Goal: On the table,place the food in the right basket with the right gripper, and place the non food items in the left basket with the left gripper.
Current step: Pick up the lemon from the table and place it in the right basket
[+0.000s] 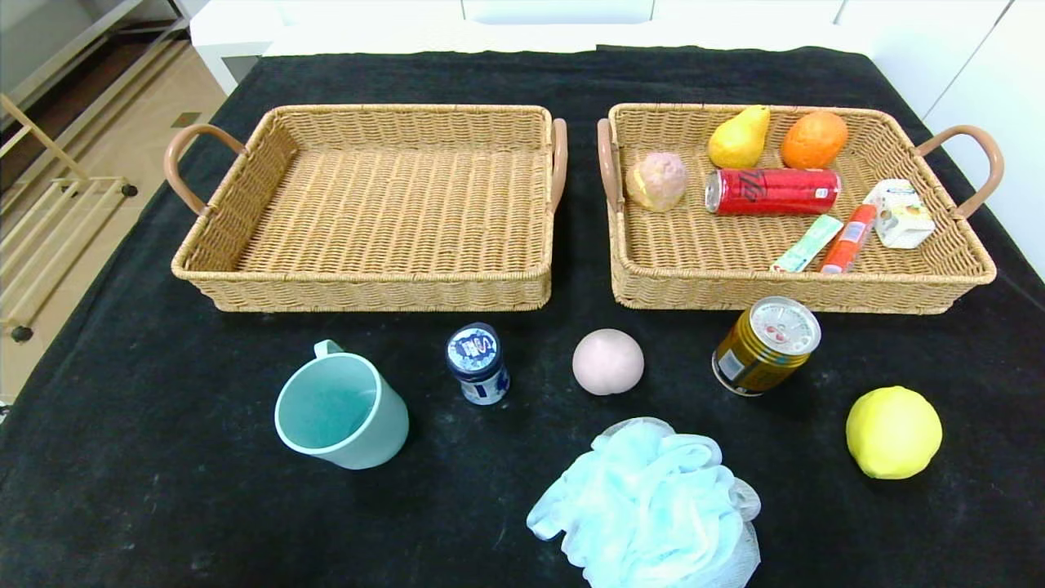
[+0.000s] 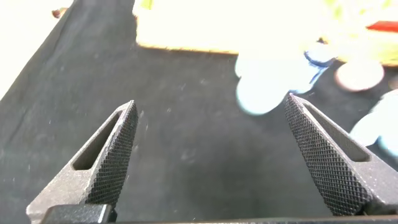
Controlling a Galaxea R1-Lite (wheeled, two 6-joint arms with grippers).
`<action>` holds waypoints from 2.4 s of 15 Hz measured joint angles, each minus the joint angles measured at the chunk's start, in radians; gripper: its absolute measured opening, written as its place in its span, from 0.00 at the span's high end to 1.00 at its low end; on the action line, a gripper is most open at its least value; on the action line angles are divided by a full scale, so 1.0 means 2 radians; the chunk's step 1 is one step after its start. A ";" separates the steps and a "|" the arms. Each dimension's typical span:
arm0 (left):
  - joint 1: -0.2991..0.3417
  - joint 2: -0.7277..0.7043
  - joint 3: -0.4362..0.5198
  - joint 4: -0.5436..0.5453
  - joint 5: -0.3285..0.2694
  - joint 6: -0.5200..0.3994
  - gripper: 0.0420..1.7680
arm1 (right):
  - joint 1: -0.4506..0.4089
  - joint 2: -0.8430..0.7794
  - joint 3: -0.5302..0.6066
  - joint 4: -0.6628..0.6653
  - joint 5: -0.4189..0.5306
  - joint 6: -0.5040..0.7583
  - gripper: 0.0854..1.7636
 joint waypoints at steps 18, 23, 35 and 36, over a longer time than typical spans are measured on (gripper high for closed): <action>-0.147 0.360 -0.220 -0.012 -0.123 0.076 0.03 | 0.152 0.398 -0.185 -0.150 0.021 -0.037 0.03; -0.188 0.440 -0.258 -0.023 -0.127 0.093 0.03 | 0.179 0.454 -0.195 -0.178 0.002 -0.037 0.03; -0.218 0.497 -0.268 -0.025 -0.123 0.125 0.03 | 0.210 0.481 -0.194 -0.180 -0.013 -0.043 0.03; -0.218 0.496 -0.268 -0.025 -0.121 0.129 0.03 | 0.210 0.481 -0.195 -0.179 -0.013 -0.047 0.03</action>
